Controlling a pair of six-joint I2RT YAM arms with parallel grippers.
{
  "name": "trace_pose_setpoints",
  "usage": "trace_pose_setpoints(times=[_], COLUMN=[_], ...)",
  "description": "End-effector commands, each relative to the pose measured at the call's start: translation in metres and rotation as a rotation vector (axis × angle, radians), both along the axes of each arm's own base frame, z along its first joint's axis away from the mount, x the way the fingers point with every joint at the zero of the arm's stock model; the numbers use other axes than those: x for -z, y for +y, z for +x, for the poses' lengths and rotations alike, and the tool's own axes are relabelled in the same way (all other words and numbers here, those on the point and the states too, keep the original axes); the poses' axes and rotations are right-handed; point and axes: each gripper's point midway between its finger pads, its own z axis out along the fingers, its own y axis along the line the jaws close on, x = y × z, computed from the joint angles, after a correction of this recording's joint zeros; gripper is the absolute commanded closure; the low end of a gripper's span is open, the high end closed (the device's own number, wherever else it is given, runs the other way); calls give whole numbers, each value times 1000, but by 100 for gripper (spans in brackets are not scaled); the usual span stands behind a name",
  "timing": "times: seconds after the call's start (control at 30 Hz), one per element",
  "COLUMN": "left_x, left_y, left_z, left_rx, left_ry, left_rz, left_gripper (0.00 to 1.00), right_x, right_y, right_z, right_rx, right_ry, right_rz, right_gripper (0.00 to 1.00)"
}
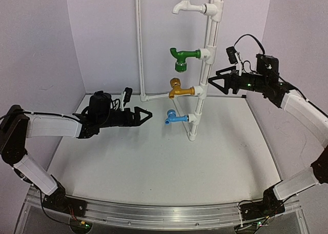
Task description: Install the water faucets
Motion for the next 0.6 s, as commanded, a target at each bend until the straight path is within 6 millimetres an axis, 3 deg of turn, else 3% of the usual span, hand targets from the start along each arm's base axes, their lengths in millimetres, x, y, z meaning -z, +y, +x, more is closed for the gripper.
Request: trace_pose_setpoints(times=[0.0,0.3,0.57], left_x=[-17,-15,-11], left_y=[-1,3,0], left_z=[2,15,22], left_rx=[20,13,-6], left_ry=[46,173,255], left_rz=[-143,-289,-342], left_gripper=[0,0,0], right_x=[-19,-19,-18], right_y=[8,33,43], right_z=[3,12,21], right_rx=[-26,-75,-76], right_ry=[-72,-94,-118], right_rz=[58,86,105], right_gripper=[19,27,37])
